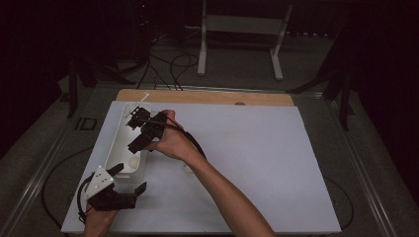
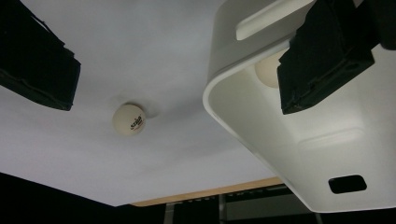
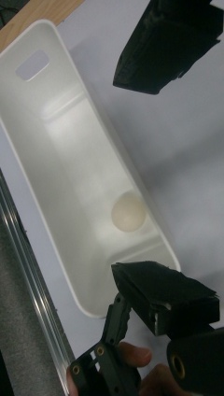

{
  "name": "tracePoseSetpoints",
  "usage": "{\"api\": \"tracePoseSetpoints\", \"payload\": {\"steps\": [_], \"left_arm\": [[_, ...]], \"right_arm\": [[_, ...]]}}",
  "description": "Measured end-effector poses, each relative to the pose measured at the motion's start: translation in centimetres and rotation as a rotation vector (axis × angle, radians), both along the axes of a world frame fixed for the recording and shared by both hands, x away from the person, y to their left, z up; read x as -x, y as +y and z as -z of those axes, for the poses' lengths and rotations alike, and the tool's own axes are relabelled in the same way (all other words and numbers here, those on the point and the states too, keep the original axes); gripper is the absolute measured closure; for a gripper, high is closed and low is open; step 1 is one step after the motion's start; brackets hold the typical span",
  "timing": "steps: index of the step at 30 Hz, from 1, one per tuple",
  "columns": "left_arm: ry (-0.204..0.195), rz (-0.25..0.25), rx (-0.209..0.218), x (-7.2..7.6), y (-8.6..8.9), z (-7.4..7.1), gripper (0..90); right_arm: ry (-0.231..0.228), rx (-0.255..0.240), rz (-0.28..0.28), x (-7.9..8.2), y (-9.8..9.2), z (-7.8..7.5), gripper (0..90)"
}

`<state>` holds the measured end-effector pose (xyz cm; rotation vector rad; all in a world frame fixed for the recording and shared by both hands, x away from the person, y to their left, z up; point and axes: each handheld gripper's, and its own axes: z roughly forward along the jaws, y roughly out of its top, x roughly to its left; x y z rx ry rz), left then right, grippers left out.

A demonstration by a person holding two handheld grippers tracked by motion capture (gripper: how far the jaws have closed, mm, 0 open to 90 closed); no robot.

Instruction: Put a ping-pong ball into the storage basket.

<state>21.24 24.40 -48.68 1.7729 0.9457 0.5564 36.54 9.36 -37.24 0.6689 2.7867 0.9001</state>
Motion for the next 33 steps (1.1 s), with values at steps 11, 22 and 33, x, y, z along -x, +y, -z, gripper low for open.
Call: {"api": "tracePoseSetpoints", "payload": {"steps": [11,22,33], "left_arm": [[0.000,-0.001,-0.001,0.0,0.0,0.0,0.0],[0.001,-0.002,0.001,0.0,0.0,0.0,0.0],[0.002,-0.002,0.003,-0.1,0.0,0.0,0.0]], "right_arm": [[-0.003,0.010,0.011,-0.1,-0.8,0.2,9.5],[0.002,0.022,0.029,-0.4,-1.7,0.5,9.6],[0.002,0.035,0.040,-0.6,-2.6,0.8,9.6]]}}
